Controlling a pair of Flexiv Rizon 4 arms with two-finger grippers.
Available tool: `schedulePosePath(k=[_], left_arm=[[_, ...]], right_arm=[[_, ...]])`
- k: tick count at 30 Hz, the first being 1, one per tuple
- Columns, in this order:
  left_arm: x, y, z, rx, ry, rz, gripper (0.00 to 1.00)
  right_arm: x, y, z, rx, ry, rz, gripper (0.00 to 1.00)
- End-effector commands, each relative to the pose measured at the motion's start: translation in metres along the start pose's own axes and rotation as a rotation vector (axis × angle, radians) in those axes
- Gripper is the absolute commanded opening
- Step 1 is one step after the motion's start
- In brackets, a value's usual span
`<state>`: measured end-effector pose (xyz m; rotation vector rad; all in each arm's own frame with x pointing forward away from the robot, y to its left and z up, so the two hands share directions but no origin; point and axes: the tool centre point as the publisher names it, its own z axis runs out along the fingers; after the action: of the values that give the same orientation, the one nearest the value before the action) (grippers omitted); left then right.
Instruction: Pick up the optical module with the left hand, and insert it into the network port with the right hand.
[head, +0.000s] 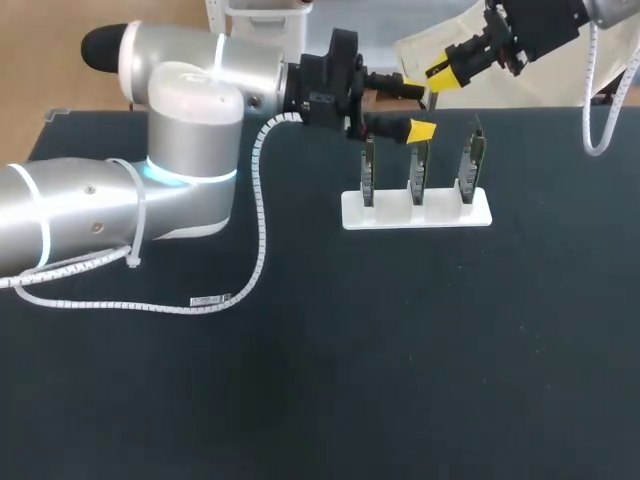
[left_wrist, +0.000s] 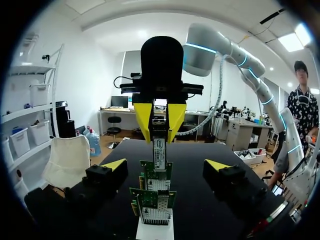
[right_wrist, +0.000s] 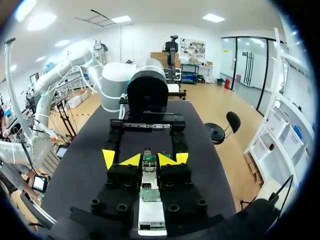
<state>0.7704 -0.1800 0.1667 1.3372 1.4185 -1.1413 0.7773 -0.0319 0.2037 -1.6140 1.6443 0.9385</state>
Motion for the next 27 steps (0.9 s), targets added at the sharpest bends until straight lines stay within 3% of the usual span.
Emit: schedulePosePath(k=[1, 7, 12, 27], left_arm=[[-0.003, -0.008, -0.010, -0.026, 0.042, 0.008, 1.00], [-0.004, -0.003, -0.028, -0.063, 0.158, 0.018, 1.00], [-0.004, 0.000, -0.038, -0.069, 0.200, 0.011, 1.00], [0.002, 0.003, -0.025, 0.010, 0.301, 0.013, 1.00]], right_arm=[[0.001, 0.002, -0.001, 0.008, -0.001, -0.003, 0.00], [0.001, 0.001, -0.001, 0.008, -0.001, -0.005, 0.00], [0.001, -0.001, -0.001, 0.008, 0.002, -0.006, 0.00], [0.001, -0.004, 0.001, 0.009, 0.003, -0.004, 0.00]])
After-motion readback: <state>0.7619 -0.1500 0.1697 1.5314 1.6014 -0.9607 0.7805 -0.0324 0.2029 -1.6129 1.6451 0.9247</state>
